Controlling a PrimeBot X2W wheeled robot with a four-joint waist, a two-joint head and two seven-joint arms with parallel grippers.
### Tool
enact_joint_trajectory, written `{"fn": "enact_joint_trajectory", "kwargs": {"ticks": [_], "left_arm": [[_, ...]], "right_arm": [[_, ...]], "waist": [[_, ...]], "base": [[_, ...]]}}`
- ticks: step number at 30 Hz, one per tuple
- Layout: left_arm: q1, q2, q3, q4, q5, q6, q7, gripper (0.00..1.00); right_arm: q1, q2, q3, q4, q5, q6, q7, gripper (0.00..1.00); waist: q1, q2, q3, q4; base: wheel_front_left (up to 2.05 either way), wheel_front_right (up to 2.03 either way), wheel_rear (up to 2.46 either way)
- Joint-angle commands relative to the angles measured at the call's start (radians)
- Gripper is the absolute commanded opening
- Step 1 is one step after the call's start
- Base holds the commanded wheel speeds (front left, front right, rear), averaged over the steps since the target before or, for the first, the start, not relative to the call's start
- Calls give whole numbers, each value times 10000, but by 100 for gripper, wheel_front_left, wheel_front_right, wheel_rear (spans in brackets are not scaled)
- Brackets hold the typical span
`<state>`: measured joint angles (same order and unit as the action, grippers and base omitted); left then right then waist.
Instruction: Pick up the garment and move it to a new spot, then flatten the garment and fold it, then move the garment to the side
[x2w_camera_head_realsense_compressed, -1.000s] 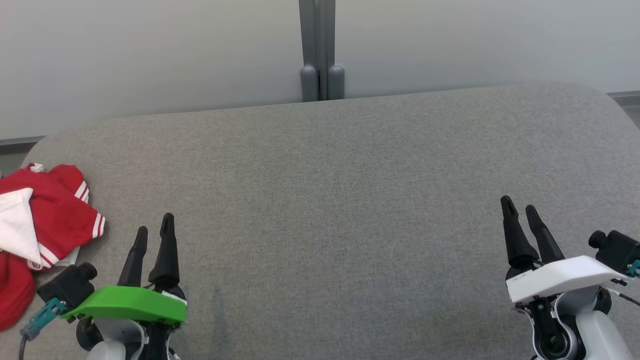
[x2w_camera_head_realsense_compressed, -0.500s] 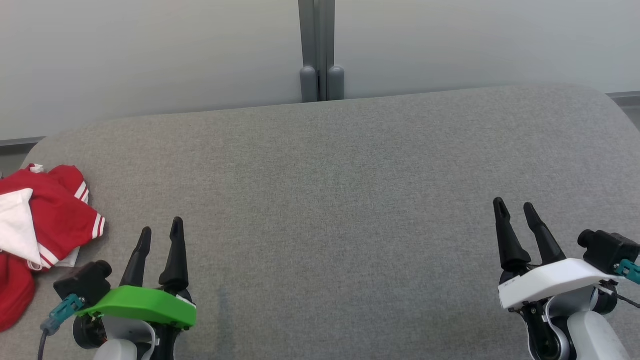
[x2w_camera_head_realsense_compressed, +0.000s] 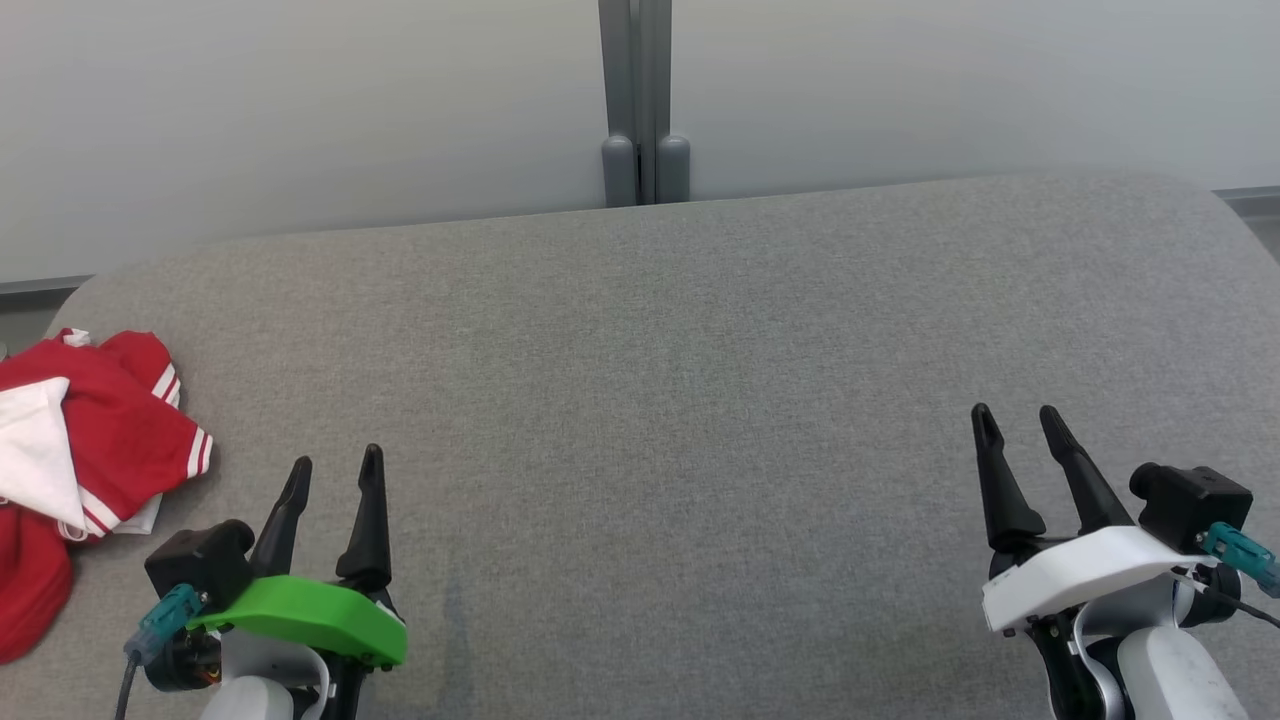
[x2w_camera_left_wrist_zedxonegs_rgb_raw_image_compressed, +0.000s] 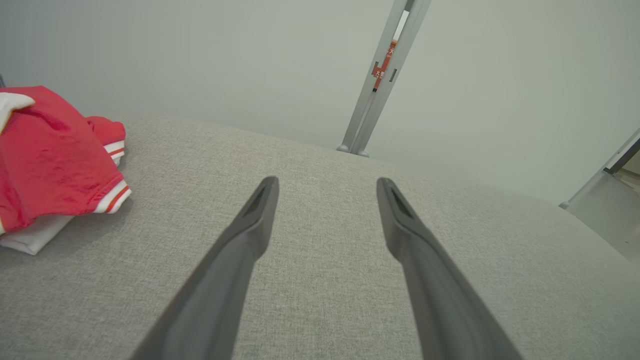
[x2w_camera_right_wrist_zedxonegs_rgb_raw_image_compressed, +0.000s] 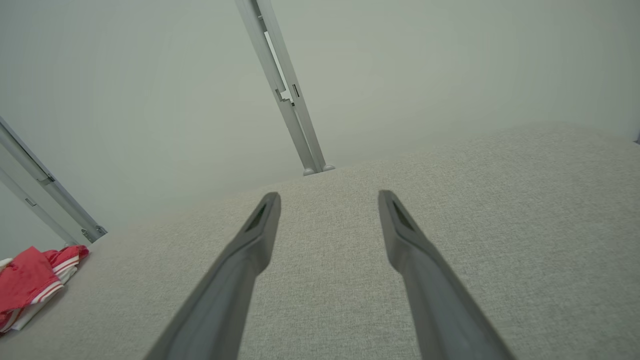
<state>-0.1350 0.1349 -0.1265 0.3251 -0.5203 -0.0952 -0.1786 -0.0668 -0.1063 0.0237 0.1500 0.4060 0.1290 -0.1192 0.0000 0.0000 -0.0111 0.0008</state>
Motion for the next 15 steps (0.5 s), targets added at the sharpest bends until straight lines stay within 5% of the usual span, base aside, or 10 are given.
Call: {"fn": "enact_joint_trajectory", "kwargs": {"ticks": [1,15], "left_arm": [[-246,95,-29,-24,279,60,-103,100],[-256,158,-171,284,1214,125,-399,100]], "right_arm": [[14,-27,39,-37,-285,25,-99,100],[189,130,-41,74,-1376,27,-345,100]], "waist": [[0,0,-4,10],[0,0,-37,25]], "base": [[0,0,0],[0,0,0]]}}
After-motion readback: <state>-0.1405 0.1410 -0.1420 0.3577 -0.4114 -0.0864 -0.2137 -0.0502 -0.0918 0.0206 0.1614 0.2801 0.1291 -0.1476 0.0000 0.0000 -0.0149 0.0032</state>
